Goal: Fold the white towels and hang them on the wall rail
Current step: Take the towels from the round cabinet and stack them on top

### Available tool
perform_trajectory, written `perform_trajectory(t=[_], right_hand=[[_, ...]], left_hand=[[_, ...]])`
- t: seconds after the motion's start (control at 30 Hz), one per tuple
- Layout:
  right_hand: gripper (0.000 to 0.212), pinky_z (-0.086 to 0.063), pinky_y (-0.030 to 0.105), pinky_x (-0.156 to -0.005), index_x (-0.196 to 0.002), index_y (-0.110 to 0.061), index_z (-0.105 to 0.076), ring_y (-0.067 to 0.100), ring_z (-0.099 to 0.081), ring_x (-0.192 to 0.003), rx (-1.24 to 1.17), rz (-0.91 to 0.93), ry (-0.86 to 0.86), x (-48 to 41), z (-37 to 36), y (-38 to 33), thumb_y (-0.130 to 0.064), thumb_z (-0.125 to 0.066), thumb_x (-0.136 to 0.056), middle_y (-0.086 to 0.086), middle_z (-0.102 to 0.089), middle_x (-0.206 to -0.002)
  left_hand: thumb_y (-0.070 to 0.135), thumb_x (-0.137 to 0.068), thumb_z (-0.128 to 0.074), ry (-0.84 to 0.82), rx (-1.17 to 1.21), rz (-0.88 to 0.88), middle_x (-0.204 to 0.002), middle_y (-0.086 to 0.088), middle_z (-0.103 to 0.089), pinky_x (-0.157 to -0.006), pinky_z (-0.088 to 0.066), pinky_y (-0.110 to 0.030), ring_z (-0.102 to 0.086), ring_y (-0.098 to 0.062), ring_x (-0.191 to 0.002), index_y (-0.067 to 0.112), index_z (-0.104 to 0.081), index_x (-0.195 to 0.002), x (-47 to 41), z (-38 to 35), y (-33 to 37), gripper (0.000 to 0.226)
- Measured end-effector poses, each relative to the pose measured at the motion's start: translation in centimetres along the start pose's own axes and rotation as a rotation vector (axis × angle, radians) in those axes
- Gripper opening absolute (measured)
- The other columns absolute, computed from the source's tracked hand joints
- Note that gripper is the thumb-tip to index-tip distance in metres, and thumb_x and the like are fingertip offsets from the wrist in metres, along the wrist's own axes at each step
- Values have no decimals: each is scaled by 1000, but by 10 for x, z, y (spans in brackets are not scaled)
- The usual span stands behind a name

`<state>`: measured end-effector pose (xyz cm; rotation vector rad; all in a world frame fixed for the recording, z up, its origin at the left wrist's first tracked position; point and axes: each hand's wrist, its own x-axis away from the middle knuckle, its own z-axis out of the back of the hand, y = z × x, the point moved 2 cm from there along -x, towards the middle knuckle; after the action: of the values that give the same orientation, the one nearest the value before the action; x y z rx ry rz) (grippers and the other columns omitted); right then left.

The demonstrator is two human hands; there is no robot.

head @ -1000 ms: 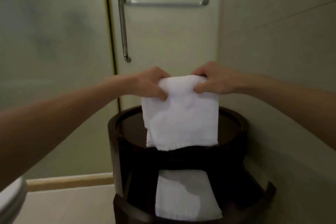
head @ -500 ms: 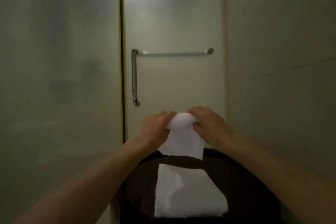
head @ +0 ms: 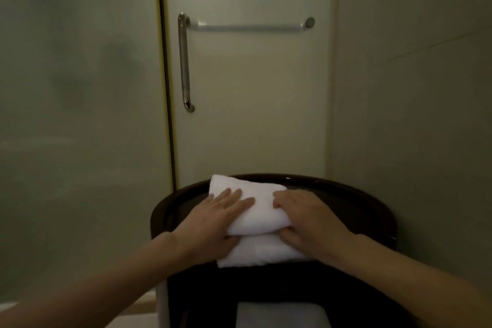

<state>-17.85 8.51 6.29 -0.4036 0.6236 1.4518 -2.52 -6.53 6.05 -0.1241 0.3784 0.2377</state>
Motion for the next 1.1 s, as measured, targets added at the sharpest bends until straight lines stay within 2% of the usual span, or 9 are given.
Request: perform_trajectory(t=[0.07,0.17,0.27,0.37,0.53,0.73,0.83,0.9,1.1], right_hand=[[47,-51,31,-80,-110,-14,-62,22,-67,-90,-45,-10,-52,4,3,-3,-37,-45,-73,5,-69,-104],[48,-53,36,-77,-112,-13,-59,27,-64,-92,-13,14,-102,11,3,-7,-35,-44,-71,8,-66,-109],[55,-47,39,-92,-122,-11,-54,29,-58,-111,55,21,-164,18,2,-8,-41,-44,-77,13,-59,-127],[57,-41,40,-100,-127,-10,-49,31,-49,-124,118,37,-200,20,4,-10,-43,-46,-80,16,-51,-135],[60,-40,40,-101,-126,-9,-53,35,-50,-122,168,35,-206,19,15,-14,-43,-42,-77,21,-50,-135],[52,-44,42,-95,-123,-12,-55,35,-51,-119,181,68,-193,24,29,-19,-38,-50,-79,19,-51,-133],[50,-49,40,-88,-121,-13,-57,34,-55,-112,182,109,-170,36,34,-25,-39,-45,-80,20,-55,-128],[49,-51,39,-83,-121,-12,-58,32,-57,-106,169,129,-155,45,36,-29,-36,-49,-79,19,-57,-123],[37,-51,36,-71,-113,-14,-60,26,-58,-88,88,182,-243,79,37,-34,-35,-56,-83,10,-57,-107]], left_hand=[[63,-70,-25,-36,11,-8,-158,-1,-15,-117,-21,-37,-14,-20,-146,38,-11,-149,5,3,4,84],[76,-70,-25,-104,-3,13,-159,1,-10,-117,-20,-37,-10,-18,-146,41,-6,-149,10,7,11,88],[82,-66,-24,-137,-53,28,-160,1,-7,-115,-19,-36,-8,-19,-146,42,-2,-148,12,1,15,94],[79,-70,-30,-151,-63,45,-160,1,-5,-114,-20,-36,-6,-19,-147,41,-2,-149,11,2,17,92],[79,-64,-14,-157,-160,18,-160,-3,-8,-116,-16,-39,-8,-21,-146,34,-1,-151,12,14,20,99],[72,-70,-20,-77,-138,-59,-158,-3,-19,-117,-17,-39,-14,-20,-145,30,-13,-151,19,27,36,91],[61,-79,-36,47,-42,-181,-147,-6,-41,-113,-29,-40,-34,-23,-138,22,-39,-143,29,34,51,75],[50,-81,-46,93,46,-274,-135,-5,-55,-106,-39,-38,-48,-22,-127,19,-52,-133,38,37,63,61],[45,-83,-51,-48,173,-345,-109,3,-64,-85,-52,-31,-60,-12,-99,21,-61,-117,61,23,88,43]])
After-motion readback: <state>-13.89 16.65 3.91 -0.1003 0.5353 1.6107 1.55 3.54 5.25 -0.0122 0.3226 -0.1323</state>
